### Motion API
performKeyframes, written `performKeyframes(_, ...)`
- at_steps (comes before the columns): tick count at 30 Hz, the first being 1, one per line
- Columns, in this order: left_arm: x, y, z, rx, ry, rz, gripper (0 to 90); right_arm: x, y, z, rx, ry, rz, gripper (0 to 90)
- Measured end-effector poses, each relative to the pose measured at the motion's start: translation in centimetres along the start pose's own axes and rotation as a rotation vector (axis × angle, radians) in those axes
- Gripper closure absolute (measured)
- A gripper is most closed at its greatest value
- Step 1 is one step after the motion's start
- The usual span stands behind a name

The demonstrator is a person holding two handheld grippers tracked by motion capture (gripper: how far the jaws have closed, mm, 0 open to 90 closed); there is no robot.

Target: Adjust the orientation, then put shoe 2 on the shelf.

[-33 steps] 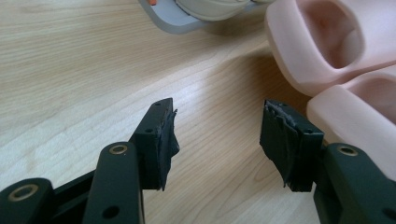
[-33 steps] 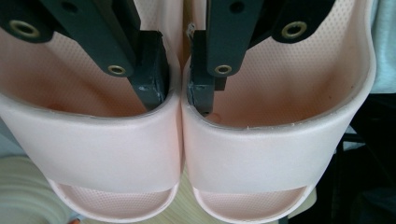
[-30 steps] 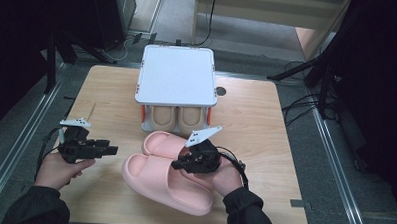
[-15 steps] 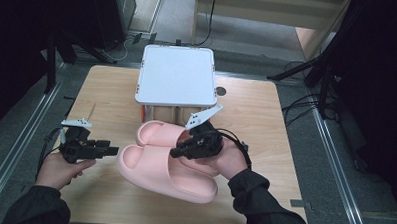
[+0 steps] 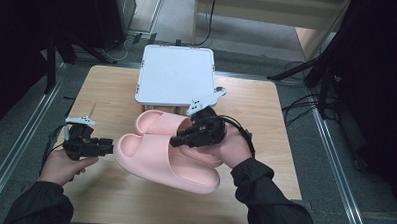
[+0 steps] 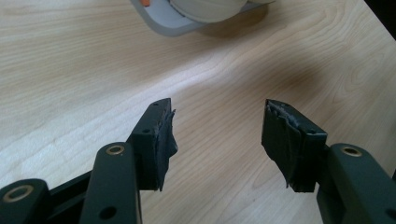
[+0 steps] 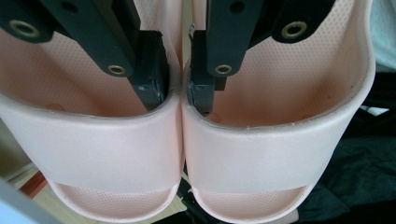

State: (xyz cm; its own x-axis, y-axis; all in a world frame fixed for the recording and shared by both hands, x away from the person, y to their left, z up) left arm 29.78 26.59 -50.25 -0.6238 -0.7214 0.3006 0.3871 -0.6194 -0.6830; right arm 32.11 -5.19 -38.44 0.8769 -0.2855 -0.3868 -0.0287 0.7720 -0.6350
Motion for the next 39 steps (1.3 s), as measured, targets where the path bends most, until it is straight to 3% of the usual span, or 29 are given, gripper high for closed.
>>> performKeyframes(8, 0.0, 1.2, 1.1, -0.014, 0.028, -0.02, 43.0, -0.3, -2.1, 1.7, 0.005, -0.02, -0.004, 79.3)
performKeyframes(12, 0.1, 1.6, 1.5, -0.016, 0.036, -0.028, 42.9, 0.0, -2.8, 2.5, 0.015, -0.001, -0.017, 79.2)
performKeyframes(23, 0.3, 1.9, 1.7, -0.019, 0.039, -0.026, 42.9, 0.7, -3.9, 5.9, 0.039, -0.01, -0.104, 79.2)
performKeyframes(26, 0.3, 1.9, 1.7, -0.024, 0.045, -0.029, 42.9, 1.1, -4.1, 7.0, 0.056, 0.011, -0.149, 79.3)
performKeyframes(31, 0.3, 1.9, 1.7, -0.023, 0.045, -0.032, 42.9, 2.1, -4.1, 9.0, 0.077, 0.087, -0.24, 79.4)
performKeyframes(36, 0.2, 1.9, 1.7, -0.024, 0.052, -0.038, 42.8, 3.3, -3.7, 10.7, 0.102, 0.155, -0.358, 79.3)
performKeyframes(39, 0.3, 1.9, 1.7, -0.023, 0.048, -0.047, 42.8, 4.4, -3.4, 11.7, 0.102, 0.182, -0.453, 79.3)
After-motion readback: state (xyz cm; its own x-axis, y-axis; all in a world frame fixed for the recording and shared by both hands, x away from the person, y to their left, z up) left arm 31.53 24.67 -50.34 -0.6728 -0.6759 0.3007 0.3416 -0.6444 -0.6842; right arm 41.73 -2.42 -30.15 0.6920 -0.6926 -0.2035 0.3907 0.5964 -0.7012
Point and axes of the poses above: each handheld gripper's, and its own axes: y roughly forward along the jaws, z roughly out of its top, x roughly to its right, the point moved 3 cm from there along y, roughly forward along the jaws, and after that the axes turned 9 degrees about y, right-handed, at the moved point
